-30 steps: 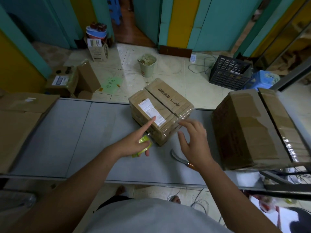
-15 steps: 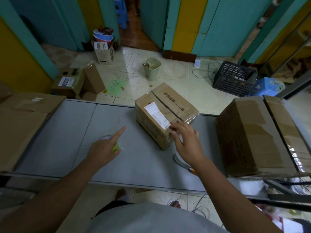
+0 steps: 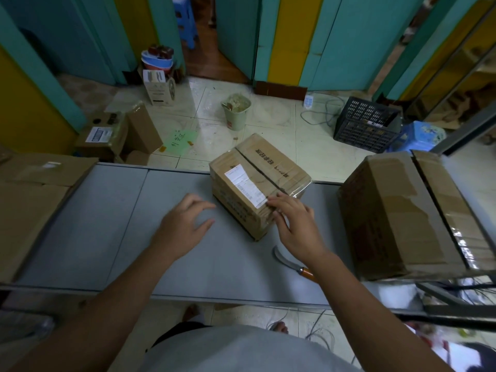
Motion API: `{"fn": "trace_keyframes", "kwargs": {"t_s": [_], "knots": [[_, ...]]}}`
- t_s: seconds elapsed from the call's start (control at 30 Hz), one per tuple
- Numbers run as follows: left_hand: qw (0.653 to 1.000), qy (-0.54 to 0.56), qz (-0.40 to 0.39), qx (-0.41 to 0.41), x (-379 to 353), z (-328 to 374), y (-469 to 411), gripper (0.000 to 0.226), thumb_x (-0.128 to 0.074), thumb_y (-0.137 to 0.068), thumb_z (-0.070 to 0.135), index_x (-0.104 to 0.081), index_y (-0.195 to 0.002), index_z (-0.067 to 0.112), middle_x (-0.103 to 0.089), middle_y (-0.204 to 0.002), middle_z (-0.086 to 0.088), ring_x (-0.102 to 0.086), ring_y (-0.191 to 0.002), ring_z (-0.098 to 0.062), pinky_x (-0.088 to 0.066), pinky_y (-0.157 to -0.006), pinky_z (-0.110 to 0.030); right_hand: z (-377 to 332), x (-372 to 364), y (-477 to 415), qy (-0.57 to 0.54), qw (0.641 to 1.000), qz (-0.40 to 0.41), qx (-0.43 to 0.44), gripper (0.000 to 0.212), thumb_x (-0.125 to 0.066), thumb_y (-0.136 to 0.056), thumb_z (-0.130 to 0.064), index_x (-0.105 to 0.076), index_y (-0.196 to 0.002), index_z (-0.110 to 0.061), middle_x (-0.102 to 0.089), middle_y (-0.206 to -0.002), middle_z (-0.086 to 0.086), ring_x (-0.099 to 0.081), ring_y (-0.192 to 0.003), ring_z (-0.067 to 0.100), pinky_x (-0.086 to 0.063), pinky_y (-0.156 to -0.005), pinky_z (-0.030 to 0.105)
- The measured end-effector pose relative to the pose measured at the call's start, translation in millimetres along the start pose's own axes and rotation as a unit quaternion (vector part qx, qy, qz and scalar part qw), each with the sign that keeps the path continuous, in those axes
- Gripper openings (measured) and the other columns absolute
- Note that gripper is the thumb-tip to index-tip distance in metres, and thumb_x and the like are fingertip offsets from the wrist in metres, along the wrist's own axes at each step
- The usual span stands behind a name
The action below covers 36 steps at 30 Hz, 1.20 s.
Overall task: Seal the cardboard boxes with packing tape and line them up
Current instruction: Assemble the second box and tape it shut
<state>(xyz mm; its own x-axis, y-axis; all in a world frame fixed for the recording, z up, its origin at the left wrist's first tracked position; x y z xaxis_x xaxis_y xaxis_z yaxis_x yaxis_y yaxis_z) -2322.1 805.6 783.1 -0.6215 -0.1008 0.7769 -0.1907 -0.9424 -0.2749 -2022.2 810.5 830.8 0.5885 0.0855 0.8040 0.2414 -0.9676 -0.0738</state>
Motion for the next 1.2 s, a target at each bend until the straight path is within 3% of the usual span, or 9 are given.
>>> {"fn": "trace_keyframes", "kwargs": {"t_s": [0.1, 0.2, 0.37, 0.5, 0.67, 0.83, 1.0, 1.1, 1.2], "knots": [[0.990, 0.004, -0.043, -0.131, -6.3, 49.2, -45.3, 0.038, -0.087, -0.087, 0.032, -0.074, -0.122, 0.026, -0.058, -0.122, 0.007, -0.058, -0.113, -0.016, -0.053, -0.093, -0.041, -0.4, -1.5, -0.2, -0.004, 1.000, 0.005, 0.001, 0.035, -0.057, -0.105, -0.014, -0.067, -0.137, -0.025, -0.059, -0.146, -0.012, -0.037, -0.147, 0.005, -0.020, -0.110, 0.028], [0.976, -0.010, -0.092, -0.198, -17.9, 77.3, -70.8, 0.036, -0.089, -0.084, 0.034, -0.077, -0.117, 0.026, -0.065, -0.123, 0.006, -0.060, -0.121, -0.021, -0.048, -0.099, -0.046, 0.3, -2.6, 0.6, -0.010, 1.000, 0.014, 0.005, 0.034, -0.058, -0.104, -0.012, -0.069, -0.134, -0.024, -0.061, -0.144, -0.010, -0.039, -0.146, 0.007, -0.024, -0.109, 0.030], [0.965, -0.010, -0.122, -0.233, -23.3, 79.7, -79.6, 0.024, -0.088, -0.087, 0.029, -0.081, -0.107, 0.018, -0.072, -0.107, 0.001, -0.066, -0.107, -0.027, -0.053, -0.092, -0.048, 4.5, -5.3, -0.4, -0.014, 1.000, 0.015, 0.005, 0.034, -0.060, -0.103, -0.013, -0.069, -0.133, -0.023, -0.062, -0.143, -0.010, -0.043, -0.145, 0.009, -0.028, -0.111, 0.035], [0.959, -0.018, -0.136, -0.250, -21.8, 72.5, -78.4, 0.028, -0.088, -0.086, 0.015, -0.078, -0.112, 0.014, -0.071, -0.112, -0.003, -0.066, -0.108, -0.028, -0.056, -0.092, -0.045, 11.1, 1.8, -4.6, -0.026, 0.999, 0.008, 0.027, 0.032, -0.058, -0.104, -0.015, -0.070, -0.131, -0.028, -0.064, -0.139, -0.013, -0.046, -0.139, 0.009, -0.030, -0.110, 0.036], [0.965, 0.003, -0.129, -0.227, -22.1, 70.6, -77.0, 0.023, -0.086, -0.087, 0.011, -0.081, -0.109, 0.014, -0.072, -0.111, -0.001, -0.066, -0.108, -0.025, -0.056, -0.093, -0.044, 44.8, 35.7, -34.8, -0.050, 0.988, 0.138, -0.054, 0.031, -0.056, -0.106, -0.027, -0.068, -0.134, -0.024, -0.059, -0.146, -0.003, -0.043, -0.143, 0.019, -0.031, -0.118, 0.046], [0.967, -0.019, -0.116, -0.225, -17.5, 68.0, -77.6, 0.025, -0.087, -0.087, 0.015, -0.080, -0.109, 0.024, -0.072, -0.113, 0.008, -0.063, -0.113, -0.019, -0.049, -0.098, -0.044, 69.5, 36.6, -54.4, -0.141, 0.981, 0.031, -0.128, 0.040, -0.058, -0.106, -0.034, -0.058, -0.145, -0.023, -0.056, -0.143, -0.001, -0.055, -0.130, 0.014, -0.045, -0.113, 0.039], [0.986, 0.015, -0.109, -0.128, -2.1, 36.9, -78.5, 0.028, -0.073, -0.092, -0.006, -0.083, -0.103, 0.018, -0.072, -0.116, 0.005, -0.059, -0.116, -0.021, -0.050, -0.099, -0.045, 65.8, 37.5, -36.6, -0.125, 0.988, 0.030, -0.085, 0.028, -0.062, -0.104, -0.036, -0.064, -0.131, -0.035, -0.056, -0.127, -0.006, -0.062, -0.105, -0.003, -0.051, -0.092, 0.018], [0.989, 0.070, -0.119, -0.049, 8.5, 20.8, -78.2, 0.043, -0.059, -0.092, -0.017, -0.083, -0.105, 0.016, -0.072, -0.117, 0.006, -0.061, -0.118, -0.011, -0.049, -0.107, -0.037, 51.8, 28.8, -22.1, -0.110, 0.992, 0.031, -0.050, 0.022, -0.064, -0.099, -0.043, -0.067, -0.120, -0.039, -0.054, -0.120, -0.010, -0.061, -0.103, -0.006, -0.053, -0.088, 0.017], [0.988, 0.083, -0.123, -0.042, 11.9, 24.9, -79.3, 0.032, -0.062, -0.099, -0.002, -0.081, -0.111, 0.021, -0.071, -0.114, 0.013, -0.057, -0.117, -0.003, -0.047, -0.104, -0.027, 41.0, 21.2, -12.7, -0.094, 0.994, 0.042, -0.047, 0.024, -0.067, -0.092, -0.054, -0.067, -0.112, -0.041, -0.049, -0.115, -0.018, -0.060, -0.099, -0.002, -0.055, -0.083, 0.019]]}}
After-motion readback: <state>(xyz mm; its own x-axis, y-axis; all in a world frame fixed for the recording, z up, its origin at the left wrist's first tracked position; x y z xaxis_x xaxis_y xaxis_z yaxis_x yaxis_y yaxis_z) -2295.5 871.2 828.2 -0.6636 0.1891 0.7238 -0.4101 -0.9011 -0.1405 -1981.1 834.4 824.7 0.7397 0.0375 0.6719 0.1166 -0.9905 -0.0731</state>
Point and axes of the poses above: each hand's wrist, its own y-axis away from the middle knuckle, its own x-axis out of the back of the hand, z = x × y, the point moved 2 cm from there along -y, towards the middle knuckle
